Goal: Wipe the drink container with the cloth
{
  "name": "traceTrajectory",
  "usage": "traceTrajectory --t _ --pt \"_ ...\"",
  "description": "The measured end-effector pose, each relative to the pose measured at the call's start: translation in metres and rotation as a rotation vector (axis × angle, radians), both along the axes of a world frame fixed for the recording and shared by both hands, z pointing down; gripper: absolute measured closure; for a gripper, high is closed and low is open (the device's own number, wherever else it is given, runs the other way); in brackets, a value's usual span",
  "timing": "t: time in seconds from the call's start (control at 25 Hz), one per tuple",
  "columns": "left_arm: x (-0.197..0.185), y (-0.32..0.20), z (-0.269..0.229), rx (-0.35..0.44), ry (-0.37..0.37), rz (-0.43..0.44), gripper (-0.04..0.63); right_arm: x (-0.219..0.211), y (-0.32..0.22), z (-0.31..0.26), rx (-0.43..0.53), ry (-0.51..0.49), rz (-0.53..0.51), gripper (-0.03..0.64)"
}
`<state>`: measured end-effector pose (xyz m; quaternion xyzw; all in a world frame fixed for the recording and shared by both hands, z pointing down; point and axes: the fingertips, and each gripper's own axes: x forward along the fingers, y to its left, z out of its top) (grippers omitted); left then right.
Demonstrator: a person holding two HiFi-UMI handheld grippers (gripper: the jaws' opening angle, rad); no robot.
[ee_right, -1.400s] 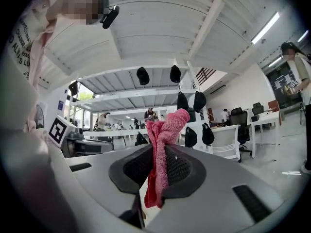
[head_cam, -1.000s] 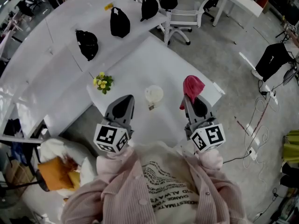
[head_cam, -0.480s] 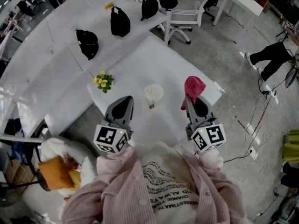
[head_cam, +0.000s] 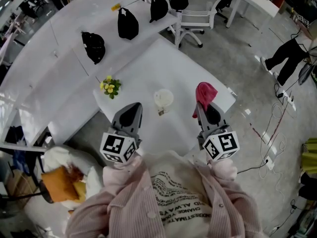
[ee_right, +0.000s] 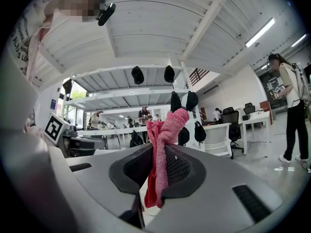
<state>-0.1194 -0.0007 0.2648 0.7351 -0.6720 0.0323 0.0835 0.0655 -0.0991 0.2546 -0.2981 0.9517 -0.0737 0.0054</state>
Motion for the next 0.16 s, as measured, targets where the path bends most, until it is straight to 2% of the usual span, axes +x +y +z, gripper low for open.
traceTrajectory --t 0.16 --pt "0.0008 0.0011 0.0008 -0.005 -0.003 -0.001 0.594 -0.0010 0.0011 -0.0004 0.000 0.001 -0.007 0.571"
